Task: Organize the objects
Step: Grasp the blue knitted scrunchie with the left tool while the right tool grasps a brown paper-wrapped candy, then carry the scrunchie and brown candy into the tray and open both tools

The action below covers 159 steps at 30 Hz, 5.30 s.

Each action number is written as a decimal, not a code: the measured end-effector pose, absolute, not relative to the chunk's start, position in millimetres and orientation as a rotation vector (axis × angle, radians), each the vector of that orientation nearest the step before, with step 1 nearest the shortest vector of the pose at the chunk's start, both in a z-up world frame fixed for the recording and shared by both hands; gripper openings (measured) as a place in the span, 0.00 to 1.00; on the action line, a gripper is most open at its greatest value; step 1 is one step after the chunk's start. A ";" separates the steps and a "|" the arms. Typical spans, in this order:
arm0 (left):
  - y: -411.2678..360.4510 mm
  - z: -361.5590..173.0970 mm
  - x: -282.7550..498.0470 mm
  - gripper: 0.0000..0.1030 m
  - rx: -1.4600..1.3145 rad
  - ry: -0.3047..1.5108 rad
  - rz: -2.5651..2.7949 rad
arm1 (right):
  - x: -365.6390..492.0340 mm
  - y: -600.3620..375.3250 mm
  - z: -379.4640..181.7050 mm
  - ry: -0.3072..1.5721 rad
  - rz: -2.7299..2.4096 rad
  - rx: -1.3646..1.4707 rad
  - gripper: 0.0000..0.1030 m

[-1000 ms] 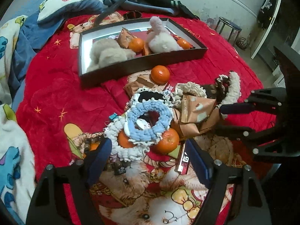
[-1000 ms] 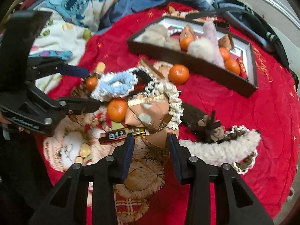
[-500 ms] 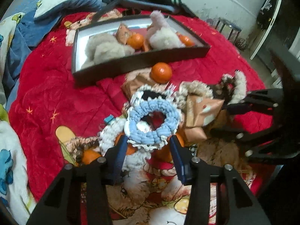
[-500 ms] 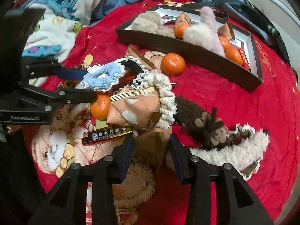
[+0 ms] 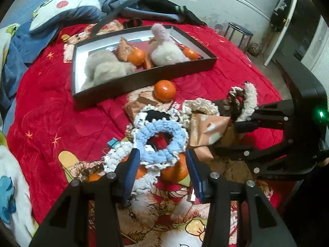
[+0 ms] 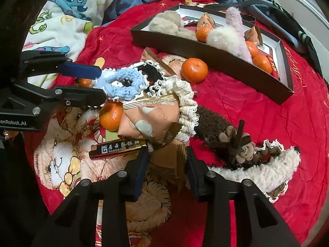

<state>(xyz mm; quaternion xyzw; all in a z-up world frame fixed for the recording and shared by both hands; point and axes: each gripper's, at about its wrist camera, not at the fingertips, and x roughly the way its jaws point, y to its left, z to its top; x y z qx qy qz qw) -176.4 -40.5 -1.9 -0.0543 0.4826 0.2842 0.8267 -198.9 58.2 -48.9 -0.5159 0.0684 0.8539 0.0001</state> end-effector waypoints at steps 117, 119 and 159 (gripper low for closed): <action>160.8 56.7 -42.5 0.12 -0.096 0.991 0.734 | -395.1 219.5 16.8 0.390 2.733 -1.232 0.33; 166.5 52.6 -39.4 0.12 -0.101 0.998 0.740 | -402.3 219.8 8.4 0.392 2.712 -1.265 0.33; 166.4 40.9 -37.9 0.76 -0.138 1.080 0.797 | -397.9 211.4 2.1 0.369 2.643 -1.314 0.49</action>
